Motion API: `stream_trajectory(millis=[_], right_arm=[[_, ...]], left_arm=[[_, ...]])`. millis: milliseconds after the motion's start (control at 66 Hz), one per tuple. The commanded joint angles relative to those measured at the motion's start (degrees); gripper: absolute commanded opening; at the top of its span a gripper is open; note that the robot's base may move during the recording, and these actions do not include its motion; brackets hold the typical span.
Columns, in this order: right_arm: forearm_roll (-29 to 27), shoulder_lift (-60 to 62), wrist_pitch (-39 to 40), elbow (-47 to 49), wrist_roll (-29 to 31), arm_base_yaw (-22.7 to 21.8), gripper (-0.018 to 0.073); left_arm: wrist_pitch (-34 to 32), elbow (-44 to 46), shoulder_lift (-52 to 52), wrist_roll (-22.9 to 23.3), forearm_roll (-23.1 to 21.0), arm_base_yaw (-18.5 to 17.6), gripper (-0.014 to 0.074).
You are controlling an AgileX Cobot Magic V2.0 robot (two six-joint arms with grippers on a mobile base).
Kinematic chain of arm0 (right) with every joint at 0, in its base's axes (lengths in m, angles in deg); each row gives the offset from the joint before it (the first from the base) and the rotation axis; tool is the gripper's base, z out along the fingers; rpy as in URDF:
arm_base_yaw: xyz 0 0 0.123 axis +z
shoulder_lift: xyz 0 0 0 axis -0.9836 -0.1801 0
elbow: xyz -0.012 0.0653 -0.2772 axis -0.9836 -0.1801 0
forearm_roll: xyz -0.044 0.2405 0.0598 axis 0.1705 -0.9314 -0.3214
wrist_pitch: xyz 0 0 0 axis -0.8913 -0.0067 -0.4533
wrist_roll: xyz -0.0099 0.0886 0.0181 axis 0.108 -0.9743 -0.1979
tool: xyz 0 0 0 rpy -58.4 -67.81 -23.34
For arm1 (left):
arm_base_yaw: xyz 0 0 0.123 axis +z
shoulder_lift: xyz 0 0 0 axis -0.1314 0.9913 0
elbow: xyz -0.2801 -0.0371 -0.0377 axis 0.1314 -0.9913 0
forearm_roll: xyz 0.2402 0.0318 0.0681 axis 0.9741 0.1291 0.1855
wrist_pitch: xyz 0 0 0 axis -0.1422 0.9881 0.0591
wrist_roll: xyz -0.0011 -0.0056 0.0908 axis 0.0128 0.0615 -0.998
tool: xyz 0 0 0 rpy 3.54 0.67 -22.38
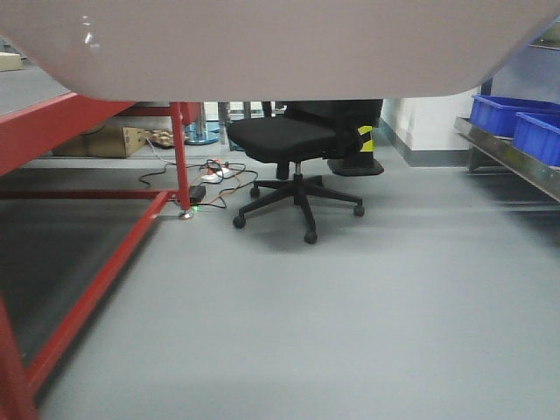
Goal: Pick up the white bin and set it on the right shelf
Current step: 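Carry the bin in both grippers while driving toward the blue-crate shelf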
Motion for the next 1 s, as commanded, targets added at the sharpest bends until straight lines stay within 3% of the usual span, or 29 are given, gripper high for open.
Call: stream_trajectory(millis=[0,985], right_arm=[[-11.68,0.54,-5.16,2.07,0.49,0.66,0.0397],[-11.68,0.54,-5.16,2.07,0.49,0.66,0.0397]], left_arm=[[3.63,1.99,-0.72,-0.86,-11.16,-0.95,0.0239],[3.63,1.99,-0.72,-0.86,-11.16,-0.95,0.0239]])
